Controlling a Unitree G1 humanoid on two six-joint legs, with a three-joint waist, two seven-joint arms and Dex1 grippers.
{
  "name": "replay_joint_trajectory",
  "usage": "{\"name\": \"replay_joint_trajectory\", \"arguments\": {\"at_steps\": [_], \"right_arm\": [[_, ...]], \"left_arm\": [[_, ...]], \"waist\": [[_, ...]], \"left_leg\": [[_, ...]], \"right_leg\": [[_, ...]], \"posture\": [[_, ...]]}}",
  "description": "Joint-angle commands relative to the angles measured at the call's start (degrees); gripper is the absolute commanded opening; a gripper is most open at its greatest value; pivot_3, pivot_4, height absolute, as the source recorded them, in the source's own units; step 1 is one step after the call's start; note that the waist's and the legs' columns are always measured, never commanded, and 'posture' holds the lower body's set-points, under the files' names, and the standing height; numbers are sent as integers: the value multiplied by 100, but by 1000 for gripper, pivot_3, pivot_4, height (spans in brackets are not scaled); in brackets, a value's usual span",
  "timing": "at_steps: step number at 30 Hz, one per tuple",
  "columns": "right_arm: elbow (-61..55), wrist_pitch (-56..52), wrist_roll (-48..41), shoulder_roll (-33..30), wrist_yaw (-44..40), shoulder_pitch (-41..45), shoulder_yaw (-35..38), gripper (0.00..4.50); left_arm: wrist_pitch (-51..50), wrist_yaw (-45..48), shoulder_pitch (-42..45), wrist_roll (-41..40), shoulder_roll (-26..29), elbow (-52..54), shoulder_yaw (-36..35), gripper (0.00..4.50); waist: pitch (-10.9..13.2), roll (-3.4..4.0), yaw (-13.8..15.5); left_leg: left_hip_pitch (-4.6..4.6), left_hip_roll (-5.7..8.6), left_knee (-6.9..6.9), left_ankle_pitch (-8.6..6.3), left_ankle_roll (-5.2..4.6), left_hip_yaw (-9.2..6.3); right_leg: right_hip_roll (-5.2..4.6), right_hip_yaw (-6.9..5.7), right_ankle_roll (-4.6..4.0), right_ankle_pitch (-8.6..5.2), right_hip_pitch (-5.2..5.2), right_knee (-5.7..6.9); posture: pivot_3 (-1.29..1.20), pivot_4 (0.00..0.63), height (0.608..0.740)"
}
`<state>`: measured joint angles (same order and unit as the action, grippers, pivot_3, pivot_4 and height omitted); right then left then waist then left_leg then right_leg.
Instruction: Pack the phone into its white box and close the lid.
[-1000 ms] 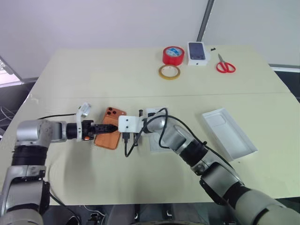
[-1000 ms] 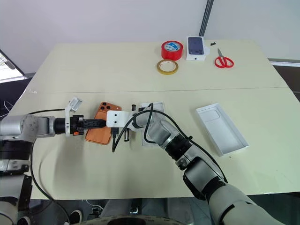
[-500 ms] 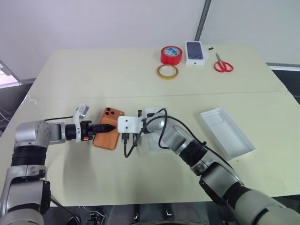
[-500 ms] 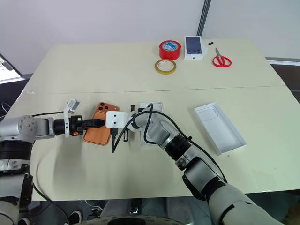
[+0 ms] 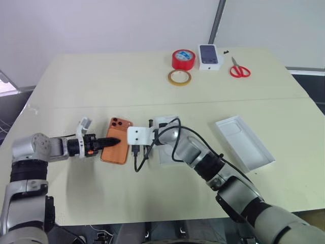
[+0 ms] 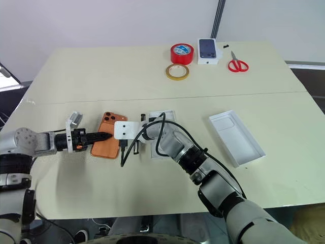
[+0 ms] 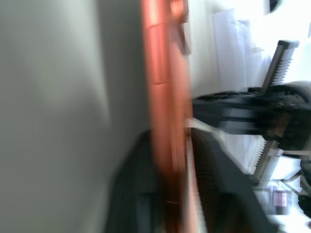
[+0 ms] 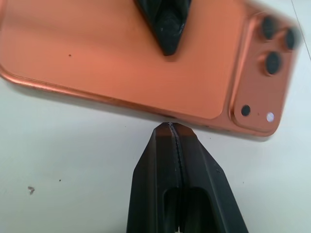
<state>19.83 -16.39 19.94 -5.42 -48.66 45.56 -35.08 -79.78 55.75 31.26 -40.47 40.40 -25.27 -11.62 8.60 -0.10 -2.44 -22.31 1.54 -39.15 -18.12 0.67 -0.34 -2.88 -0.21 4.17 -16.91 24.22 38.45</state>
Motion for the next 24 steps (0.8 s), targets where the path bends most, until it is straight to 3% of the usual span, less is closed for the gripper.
{"name": "replay_joint_trajectory", "arguments": {"at_steps": [1, 9, 12, 16, 19, 23, 24], "right_arm": [[-59, -13, -4, -26, 29, -75, 23, 0], [-453, -106, -785, 143, 144, -91, 819, 0], [-681, 274, -1526, 225, 207, -145, 1536, 0], [-1172, -196, -2395, 14, -213, -337, 2107, 0], [-1833, -389, -2733, -577, -751, -802, 2140, 949], [-2797, -167, -3381, -1423, -1563, -1622, 2308, 2900], [-2903, 1, -3322, -1718, -1747, -1840, 2249, 2900]], "left_arm": [[-192, -67, -72, -44, 16, -96, -67, 30], [-486, -179, 95, -322, -77, -690, -742, 30], [142, -277, -187, -328, -293, -260, -994, 30], [173, -366, -504, -646, -591, 237, -1396, 30], [-133, -539, -557, -880, -764, 446, -1548, 0], [-393, -1003, -513, -1177, -1141, 777, -1921, 0], [-418, -1116, -527, -1223, -1232, 907, -1976, 0]], "waist": [[0, 0, -8], [2, -4, -8], [4, -4, -11], [5, -6, 5], [4, -6, 50], [8, -11, 132], [9, -12, 147]], "left_leg": [[0, 0, 0, 0, 0, 0], [-2, 0, 0, 1, 2, 0], [-7, 0, 1, 4, 7, 0], [-7, -2, 4, 5, 10, -1], [-7, -2, 4, 0, 1, -1], [-18, -1, 2, -17, -30, 1], [-18, -1, 2, -16, -28, 0]], "right_leg": [[0, 0, 0, 0, 1, 0], [0, 0, 0, 0, 5, 3], [0, 0, 0, 0, 13, 7], [0, 0, 0, 0, 15, 10], [-2, 0, 0, 1, 9, 6], [-4, 1, 1, 1, 8, -19], [-3, 0, 1, 1, 8, -20]], "posture": [[0, 150, 740], [0, 150, 740], [0, 150, 740], [0, 150, 740], [0, 150, 740], [0, 150, 740], [0, 150, 740]]}}
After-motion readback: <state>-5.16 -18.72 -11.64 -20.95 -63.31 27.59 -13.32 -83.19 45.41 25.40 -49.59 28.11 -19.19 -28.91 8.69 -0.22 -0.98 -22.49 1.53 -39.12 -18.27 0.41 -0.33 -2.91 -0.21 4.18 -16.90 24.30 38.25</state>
